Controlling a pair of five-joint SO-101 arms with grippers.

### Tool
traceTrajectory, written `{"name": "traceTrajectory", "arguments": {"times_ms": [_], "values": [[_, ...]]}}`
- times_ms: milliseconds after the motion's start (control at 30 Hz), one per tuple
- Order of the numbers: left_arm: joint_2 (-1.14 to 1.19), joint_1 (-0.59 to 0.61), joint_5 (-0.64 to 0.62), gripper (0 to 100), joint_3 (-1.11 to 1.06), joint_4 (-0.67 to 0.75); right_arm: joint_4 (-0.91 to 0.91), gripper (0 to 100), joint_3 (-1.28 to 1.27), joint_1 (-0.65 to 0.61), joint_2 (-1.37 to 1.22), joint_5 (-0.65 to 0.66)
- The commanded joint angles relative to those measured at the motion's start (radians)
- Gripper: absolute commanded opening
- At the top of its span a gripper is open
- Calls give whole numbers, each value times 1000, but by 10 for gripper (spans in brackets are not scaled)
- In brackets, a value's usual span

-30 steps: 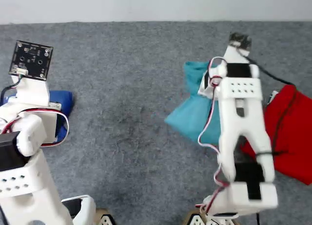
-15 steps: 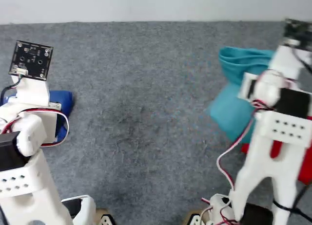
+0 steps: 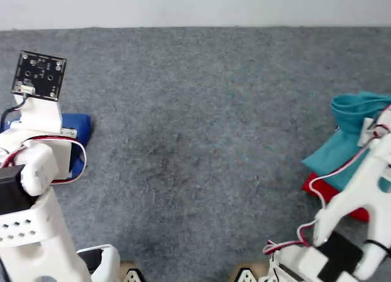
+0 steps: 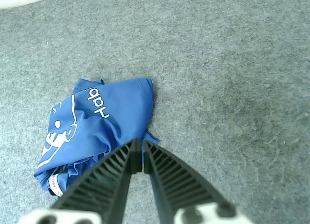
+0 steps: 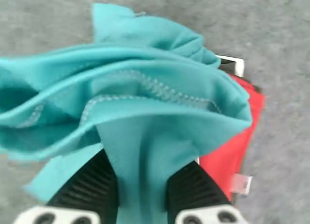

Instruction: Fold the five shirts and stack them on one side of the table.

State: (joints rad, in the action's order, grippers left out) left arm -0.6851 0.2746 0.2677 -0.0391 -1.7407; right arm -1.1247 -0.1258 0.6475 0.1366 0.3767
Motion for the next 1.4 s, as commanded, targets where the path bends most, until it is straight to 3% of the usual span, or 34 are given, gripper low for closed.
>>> {"name": "traceTrajectory", "arguments": {"times_ms": [0, 200, 300, 567, 800, 900, 1167, 1367], "values": [[-11, 5, 3, 13, 2, -12, 84, 31, 6, 70, -28, 75], [-11, 5, 3, 13, 2, -12, 177, 362, 11, 162, -42, 135], [-11, 3, 3, 13, 2, -12, 150, 420, 23, 160, 4, 135], [-11, 5, 3, 13, 2, -12, 45, 303, 18, 71, 94, 135], [-11, 6, 3, 13, 2, -12, -7, 2, -54, -4, 61, 143], [-11, 6, 3, 13, 2, -12, 2, 40, -133, -30, 13, 158], [-11, 6, 3, 13, 2, -12, 96, 10, -218, -193, -153, 157], [-11, 6, 3, 13, 2, -12, 8, 10, -184, -208, -47, 161]]}}
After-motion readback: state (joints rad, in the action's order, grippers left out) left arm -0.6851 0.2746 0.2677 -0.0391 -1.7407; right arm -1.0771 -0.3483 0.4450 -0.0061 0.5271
